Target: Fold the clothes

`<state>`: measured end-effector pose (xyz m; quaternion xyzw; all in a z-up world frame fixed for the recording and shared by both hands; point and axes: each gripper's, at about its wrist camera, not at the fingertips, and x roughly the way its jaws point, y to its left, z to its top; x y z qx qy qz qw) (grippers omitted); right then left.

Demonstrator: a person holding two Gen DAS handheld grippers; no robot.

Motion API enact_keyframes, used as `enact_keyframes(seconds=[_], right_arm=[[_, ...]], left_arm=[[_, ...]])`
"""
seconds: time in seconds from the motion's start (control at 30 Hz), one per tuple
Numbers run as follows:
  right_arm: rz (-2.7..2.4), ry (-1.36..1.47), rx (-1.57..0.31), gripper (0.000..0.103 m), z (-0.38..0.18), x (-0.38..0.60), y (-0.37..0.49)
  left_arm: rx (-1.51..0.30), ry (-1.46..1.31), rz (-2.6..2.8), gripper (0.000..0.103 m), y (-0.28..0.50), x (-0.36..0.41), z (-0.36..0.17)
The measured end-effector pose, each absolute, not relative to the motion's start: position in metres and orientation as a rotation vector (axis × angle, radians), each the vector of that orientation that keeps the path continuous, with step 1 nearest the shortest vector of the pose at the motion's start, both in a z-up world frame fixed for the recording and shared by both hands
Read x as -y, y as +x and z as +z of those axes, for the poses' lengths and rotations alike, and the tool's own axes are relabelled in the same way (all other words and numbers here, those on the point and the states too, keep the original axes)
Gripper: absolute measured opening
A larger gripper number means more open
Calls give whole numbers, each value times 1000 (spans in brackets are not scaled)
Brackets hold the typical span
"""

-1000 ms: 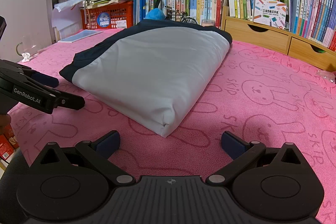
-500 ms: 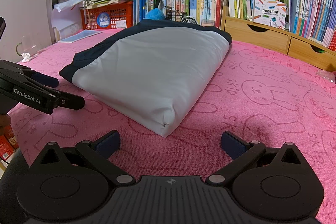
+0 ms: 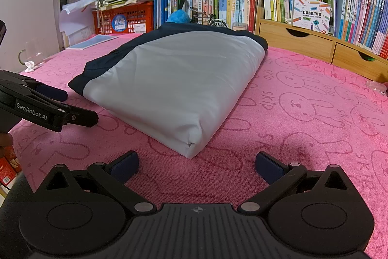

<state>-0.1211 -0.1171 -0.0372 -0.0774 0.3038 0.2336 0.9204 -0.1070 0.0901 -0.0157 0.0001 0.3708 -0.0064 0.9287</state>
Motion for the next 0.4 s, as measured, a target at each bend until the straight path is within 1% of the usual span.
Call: enact_keyframes(seconds=[0.4], right_arm=[[479,-158,-624,103,-37,117,-121]], left_arm=[[-762,2,-12,103,-106,-91,-16]])
